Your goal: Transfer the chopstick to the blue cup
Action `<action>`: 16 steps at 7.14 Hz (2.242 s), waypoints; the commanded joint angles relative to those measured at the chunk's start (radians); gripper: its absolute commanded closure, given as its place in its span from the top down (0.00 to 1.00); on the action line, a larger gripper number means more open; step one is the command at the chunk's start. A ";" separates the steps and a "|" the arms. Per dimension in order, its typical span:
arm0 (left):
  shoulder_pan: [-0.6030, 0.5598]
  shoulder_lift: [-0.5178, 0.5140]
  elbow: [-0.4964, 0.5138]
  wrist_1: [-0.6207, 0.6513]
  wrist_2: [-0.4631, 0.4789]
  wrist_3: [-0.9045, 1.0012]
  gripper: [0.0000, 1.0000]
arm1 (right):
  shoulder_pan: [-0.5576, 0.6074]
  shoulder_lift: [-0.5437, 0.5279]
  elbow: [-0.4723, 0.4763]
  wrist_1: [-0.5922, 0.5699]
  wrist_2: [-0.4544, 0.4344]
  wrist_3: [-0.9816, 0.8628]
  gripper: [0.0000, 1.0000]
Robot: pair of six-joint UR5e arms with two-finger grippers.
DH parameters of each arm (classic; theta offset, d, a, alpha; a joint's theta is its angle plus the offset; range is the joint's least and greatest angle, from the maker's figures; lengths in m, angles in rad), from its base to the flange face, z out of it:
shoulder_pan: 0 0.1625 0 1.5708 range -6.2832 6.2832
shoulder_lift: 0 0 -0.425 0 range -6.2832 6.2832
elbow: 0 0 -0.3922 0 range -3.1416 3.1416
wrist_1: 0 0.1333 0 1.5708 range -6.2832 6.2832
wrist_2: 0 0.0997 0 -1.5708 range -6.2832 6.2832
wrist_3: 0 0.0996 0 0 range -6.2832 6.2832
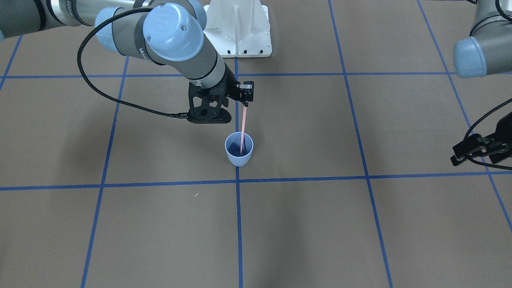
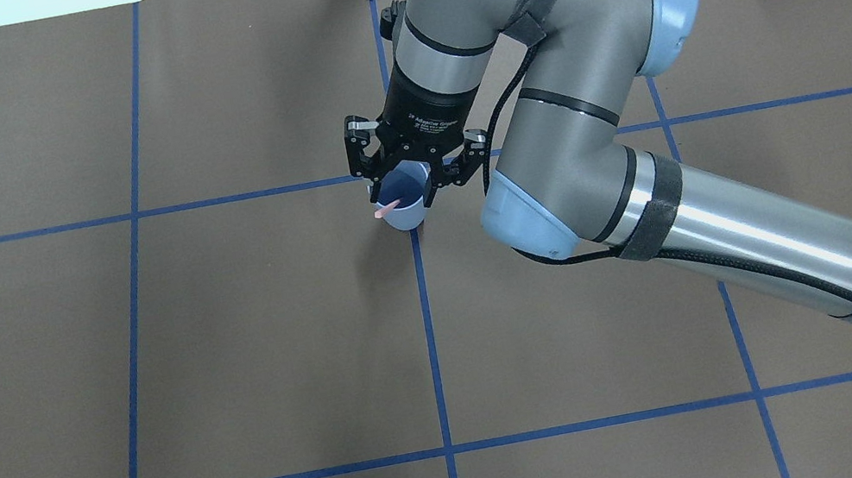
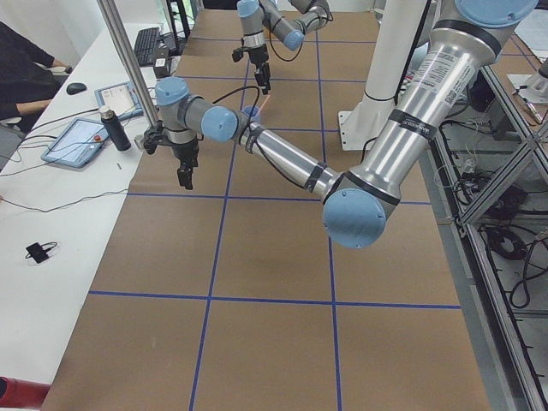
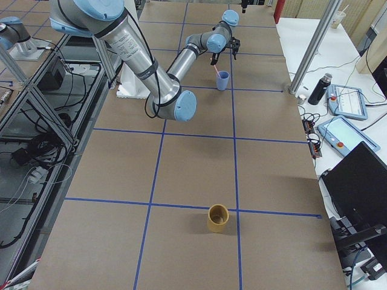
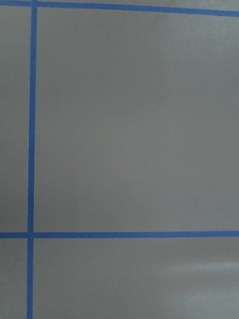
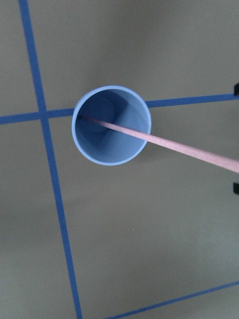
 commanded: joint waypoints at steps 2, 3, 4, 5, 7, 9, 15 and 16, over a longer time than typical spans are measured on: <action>-0.007 0.000 0.007 0.001 0.000 -0.002 0.98 | 0.127 -0.185 0.071 0.245 0.004 -0.127 1.00; -0.006 -0.003 -0.003 -0.013 0.011 -0.004 0.98 | 0.237 -0.315 0.131 0.244 0.016 -0.319 1.00; -0.024 0.026 -0.022 -0.045 0.020 0.002 0.98 | 0.333 -0.418 0.154 0.242 0.021 -0.532 1.00; -0.032 0.076 -0.024 -0.112 0.022 0.012 0.98 | 0.423 -0.542 0.158 0.236 0.031 -0.732 1.00; -0.133 0.170 -0.004 -0.122 0.019 0.247 0.98 | 0.655 -0.709 0.042 0.172 -0.014 -1.112 1.00; -0.217 0.269 0.037 -0.129 0.017 0.369 0.98 | 0.772 -0.725 -0.084 0.088 -0.025 -1.194 1.00; -0.310 0.382 0.088 -0.148 0.017 0.469 0.98 | 0.935 -0.763 -0.068 -0.038 0.045 -1.192 1.00; -0.311 0.382 0.086 -0.143 0.019 0.469 0.98 | 0.953 -0.771 -0.051 -0.064 0.045 -1.192 1.00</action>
